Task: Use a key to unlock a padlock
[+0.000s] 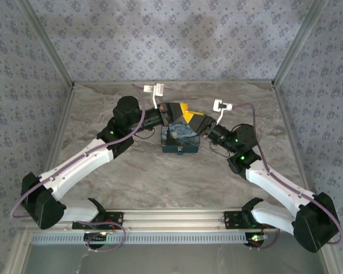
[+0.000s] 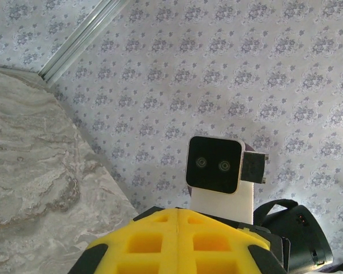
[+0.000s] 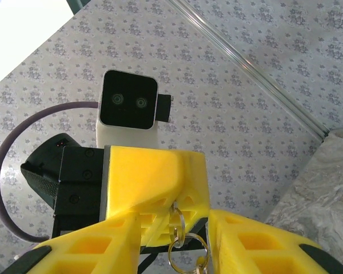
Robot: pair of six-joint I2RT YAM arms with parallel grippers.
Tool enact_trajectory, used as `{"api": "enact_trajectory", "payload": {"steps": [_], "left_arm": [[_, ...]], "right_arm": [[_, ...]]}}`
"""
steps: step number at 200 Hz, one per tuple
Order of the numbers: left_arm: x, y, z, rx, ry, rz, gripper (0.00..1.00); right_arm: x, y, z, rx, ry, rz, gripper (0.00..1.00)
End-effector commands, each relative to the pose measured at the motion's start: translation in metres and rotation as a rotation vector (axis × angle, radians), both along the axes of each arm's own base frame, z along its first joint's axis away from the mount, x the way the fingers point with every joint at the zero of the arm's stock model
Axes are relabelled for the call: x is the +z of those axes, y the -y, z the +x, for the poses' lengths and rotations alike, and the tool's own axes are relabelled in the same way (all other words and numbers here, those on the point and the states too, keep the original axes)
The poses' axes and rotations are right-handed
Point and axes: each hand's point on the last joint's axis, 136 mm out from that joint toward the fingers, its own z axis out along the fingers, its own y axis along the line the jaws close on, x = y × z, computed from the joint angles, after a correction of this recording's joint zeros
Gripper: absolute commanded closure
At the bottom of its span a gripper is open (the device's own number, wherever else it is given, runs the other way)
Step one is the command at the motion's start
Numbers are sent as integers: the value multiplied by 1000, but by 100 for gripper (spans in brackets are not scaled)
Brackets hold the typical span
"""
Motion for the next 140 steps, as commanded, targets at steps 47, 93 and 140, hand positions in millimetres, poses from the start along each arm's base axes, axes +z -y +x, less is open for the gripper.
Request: {"api": "enact_trajectory", "payload": {"steps": [47,93,140], "left_arm": [[16,-5,-5,7,42,-38,100],[18,-8,-6,13,46,-38,100],[20,-9,-8,16,53,-40,100]], "right_arm": [[23,2,-10,5,79,26,85],[19,4,-9,-3,76,25,100],[16,5,-9,-7,64,18,90]]}}
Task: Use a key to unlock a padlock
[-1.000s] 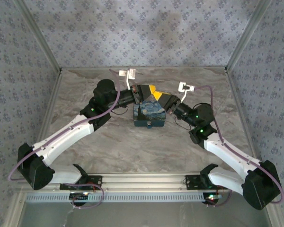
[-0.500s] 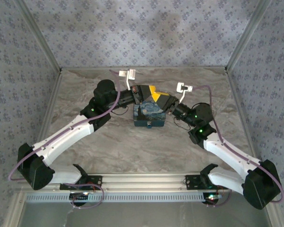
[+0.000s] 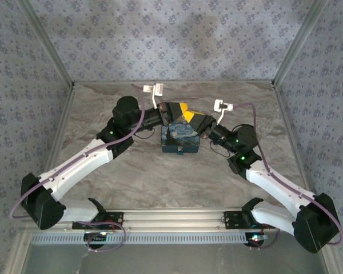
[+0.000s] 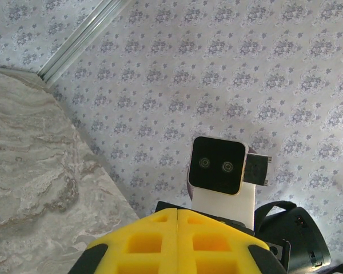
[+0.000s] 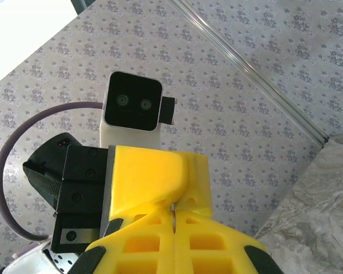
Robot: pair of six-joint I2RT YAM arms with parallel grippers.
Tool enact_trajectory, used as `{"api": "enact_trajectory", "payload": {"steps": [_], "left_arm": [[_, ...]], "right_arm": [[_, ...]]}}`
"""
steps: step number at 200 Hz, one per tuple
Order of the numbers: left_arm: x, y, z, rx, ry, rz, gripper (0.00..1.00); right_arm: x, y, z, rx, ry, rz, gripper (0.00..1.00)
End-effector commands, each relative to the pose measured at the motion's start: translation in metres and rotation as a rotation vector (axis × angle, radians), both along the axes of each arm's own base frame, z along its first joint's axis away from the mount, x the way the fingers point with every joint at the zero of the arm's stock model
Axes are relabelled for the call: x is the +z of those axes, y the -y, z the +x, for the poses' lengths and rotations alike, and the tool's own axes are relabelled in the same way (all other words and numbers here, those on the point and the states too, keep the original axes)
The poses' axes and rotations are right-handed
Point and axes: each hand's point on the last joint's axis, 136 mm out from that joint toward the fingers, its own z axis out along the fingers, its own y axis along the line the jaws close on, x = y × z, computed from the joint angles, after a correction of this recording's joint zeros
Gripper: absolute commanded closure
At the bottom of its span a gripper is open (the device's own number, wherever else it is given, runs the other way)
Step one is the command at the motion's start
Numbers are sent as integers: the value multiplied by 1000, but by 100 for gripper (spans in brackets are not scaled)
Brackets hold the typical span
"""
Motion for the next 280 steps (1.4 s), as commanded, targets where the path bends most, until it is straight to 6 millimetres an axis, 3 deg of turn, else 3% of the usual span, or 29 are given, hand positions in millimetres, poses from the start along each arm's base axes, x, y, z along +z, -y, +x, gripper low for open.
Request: {"api": "enact_trajectory", "payload": {"steps": [1,12,22,96,178,210,280], "left_arm": [[17,-8,-7,13,57,-33,100],[17,-8,-7,14,57,-32,100],[17,-9,-7,15,56,-30,100],[10,-7,-5,15,38,-24,100],[14,-5,-4,9,40,-42,100],[11,-4,-3,12,37,-37,100],[6,-3,-1,14,29,-27,100]], "right_arm": [[12,4,-7,-1,35,18,87],[10,7,-5,-14,21,24,63],[10,10,-5,-25,22,31,57],[20,11,-12,-7,46,42,62],[10,4,-3,-4,8,17,57],[10,3,-3,1,11,18,64],[10,-1,-3,14,12,2,61]]}}
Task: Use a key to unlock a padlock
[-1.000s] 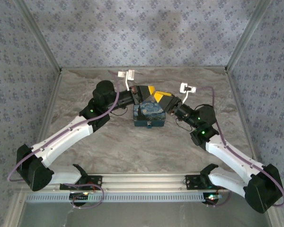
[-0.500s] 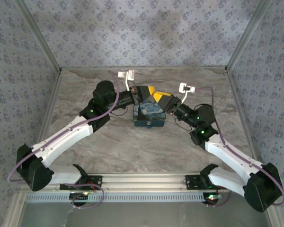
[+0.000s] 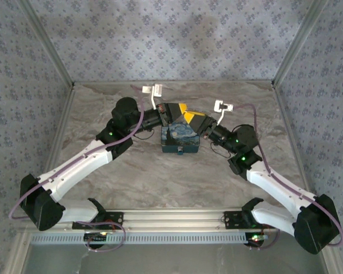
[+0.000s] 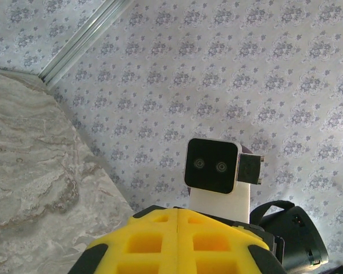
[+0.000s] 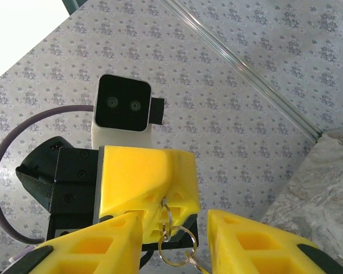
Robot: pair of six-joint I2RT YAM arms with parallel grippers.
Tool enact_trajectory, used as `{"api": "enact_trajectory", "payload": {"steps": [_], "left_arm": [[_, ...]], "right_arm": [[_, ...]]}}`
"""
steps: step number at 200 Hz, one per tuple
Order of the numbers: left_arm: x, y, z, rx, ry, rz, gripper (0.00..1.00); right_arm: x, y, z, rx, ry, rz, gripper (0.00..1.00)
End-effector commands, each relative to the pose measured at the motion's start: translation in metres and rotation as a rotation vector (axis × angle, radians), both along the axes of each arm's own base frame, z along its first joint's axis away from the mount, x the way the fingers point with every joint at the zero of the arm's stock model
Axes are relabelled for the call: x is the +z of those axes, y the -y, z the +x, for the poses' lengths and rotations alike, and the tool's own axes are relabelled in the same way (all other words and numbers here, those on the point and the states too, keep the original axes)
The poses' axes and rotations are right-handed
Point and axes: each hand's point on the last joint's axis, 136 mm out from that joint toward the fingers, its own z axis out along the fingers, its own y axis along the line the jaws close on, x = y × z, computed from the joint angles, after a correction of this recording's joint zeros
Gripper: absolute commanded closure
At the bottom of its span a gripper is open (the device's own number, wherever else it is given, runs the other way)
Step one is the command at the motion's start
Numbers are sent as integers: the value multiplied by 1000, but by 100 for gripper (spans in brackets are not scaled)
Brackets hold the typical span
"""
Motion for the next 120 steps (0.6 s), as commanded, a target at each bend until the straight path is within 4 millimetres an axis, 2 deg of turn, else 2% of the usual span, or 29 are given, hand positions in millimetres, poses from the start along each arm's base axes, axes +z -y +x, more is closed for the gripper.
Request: {"api": "enact_trajectory", "payload": {"steps": [1,33,46,120], "left_arm": [[7,0,0,7,26,-20,100],[7,0,1,8,27,-19,100],[6,0,1,8,26,-17,100],[4,0,1,7,20,-14,100]], "right_arm": [[17,-2,-5,19,41,13,61],[18,-2,-5,21,44,13,59],[17,-3,-4,20,42,10,61],[16,-5,-3,25,38,-3,63]]}}
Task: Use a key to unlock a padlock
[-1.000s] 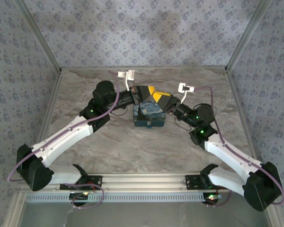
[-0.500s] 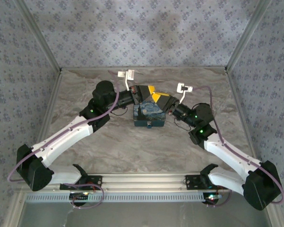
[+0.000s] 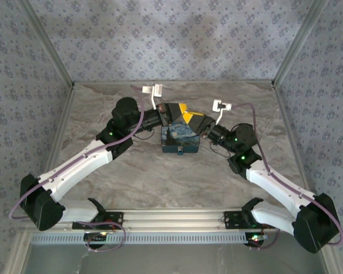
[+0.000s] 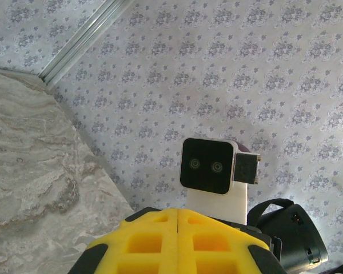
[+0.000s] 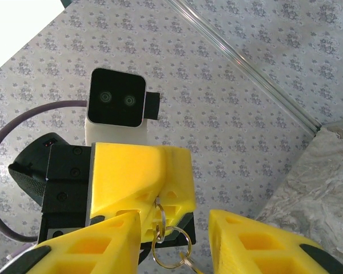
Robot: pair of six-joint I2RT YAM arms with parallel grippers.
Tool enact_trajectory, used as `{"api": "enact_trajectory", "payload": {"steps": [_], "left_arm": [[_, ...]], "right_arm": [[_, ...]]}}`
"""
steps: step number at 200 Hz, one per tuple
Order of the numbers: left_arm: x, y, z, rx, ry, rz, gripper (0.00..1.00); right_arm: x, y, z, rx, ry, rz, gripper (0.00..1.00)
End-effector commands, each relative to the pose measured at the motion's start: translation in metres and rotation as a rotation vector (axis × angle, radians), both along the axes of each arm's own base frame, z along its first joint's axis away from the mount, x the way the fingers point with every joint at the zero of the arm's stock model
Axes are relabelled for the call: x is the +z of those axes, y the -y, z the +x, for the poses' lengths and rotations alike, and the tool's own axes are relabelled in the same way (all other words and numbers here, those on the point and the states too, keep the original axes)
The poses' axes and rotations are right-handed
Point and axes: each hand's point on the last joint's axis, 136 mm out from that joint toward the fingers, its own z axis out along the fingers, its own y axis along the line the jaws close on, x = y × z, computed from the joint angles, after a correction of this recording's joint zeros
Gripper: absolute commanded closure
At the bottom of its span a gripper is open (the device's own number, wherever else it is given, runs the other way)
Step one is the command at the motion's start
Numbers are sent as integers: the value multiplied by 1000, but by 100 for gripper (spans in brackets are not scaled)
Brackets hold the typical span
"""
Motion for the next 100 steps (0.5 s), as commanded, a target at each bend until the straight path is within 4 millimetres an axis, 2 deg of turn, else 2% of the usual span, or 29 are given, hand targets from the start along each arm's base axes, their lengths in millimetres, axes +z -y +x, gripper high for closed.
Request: {"api": "enact_trajectory", "payload": {"steps": [1,30,53,79,100], "left_arm": [[5,0,1,7,21,-15,100],[5,-2,1,14,25,-15,100],[7,-3,0,17,30,-14,100],[7,-4,-1,20,31,-14,100],[8,-6,-1,27,36,-17,100]], "right_arm": [[18,-2,-5,15,50,12,63],[18,-1,-5,13,52,20,68],[18,0,-5,8,56,25,81],[20,0,-8,15,68,29,83],[20,0,-9,21,75,27,92]]}}
